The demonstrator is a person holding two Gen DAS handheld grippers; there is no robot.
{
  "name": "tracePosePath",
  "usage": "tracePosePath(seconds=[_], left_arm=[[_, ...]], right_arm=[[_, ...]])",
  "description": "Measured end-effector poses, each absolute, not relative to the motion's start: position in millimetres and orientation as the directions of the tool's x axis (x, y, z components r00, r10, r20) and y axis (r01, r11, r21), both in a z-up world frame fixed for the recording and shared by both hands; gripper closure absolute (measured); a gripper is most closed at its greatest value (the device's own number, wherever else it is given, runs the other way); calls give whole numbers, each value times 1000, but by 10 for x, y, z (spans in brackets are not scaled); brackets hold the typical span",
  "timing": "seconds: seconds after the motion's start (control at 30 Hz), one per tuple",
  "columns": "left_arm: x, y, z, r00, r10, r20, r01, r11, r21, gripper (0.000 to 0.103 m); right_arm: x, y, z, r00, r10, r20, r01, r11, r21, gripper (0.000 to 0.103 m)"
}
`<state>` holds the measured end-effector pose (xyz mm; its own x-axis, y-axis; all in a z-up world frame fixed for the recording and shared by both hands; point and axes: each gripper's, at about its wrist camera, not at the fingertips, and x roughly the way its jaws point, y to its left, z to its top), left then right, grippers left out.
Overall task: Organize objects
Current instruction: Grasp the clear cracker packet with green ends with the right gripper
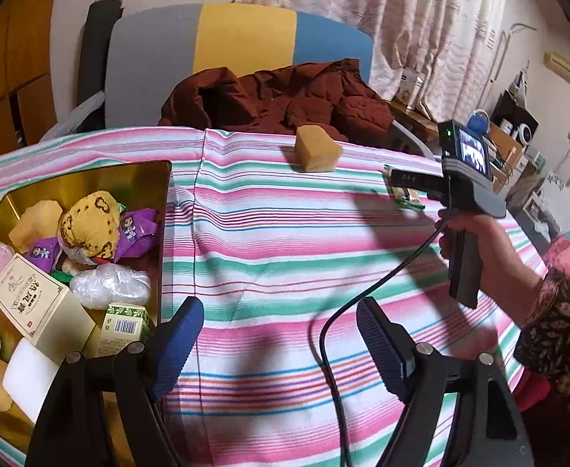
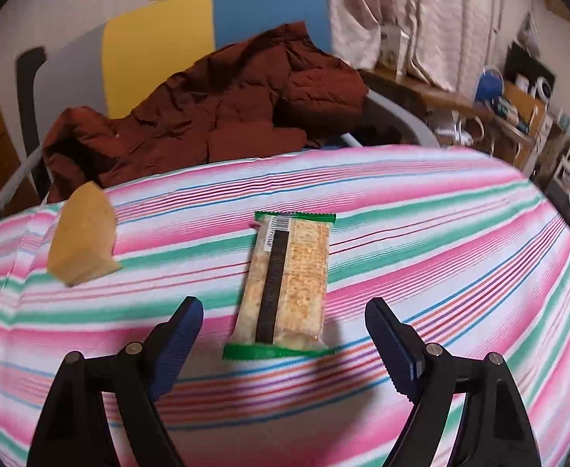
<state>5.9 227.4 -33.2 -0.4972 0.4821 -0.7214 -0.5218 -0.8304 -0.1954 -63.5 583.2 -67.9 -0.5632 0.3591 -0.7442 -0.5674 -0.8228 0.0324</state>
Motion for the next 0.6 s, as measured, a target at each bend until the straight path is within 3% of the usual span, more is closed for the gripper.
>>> tracePosePath(seconds=[0.1,0.17,0.27,0.47,0.6], left_arm=[[-20,2311,-319,-489,486,-724,-503,-835,-221,21],[-59,2358,-298,-491,485,-723,-498,-838,-224,21],[-123,2460,-261,-494,492,-717,-506,-833,-223,21],[-343,2763,-206,-467,504,-727,-514,-823,-240,21],[-601,3154,-240,-483,459,-745,-530,-831,-169,18]], right_arm=[[-749,5835,-772,-552,356,-754,-549,-836,8,30],[-800,5852,-866,-526,357,-772,-551,-834,-10,44],[-749,5902,-875,-540,344,-768,-566,-824,29,54],[-544,5837,-887,-561,311,-767,-545,-836,60,56],[-305,5722,-898,-577,288,-764,-531,-843,84,55]])
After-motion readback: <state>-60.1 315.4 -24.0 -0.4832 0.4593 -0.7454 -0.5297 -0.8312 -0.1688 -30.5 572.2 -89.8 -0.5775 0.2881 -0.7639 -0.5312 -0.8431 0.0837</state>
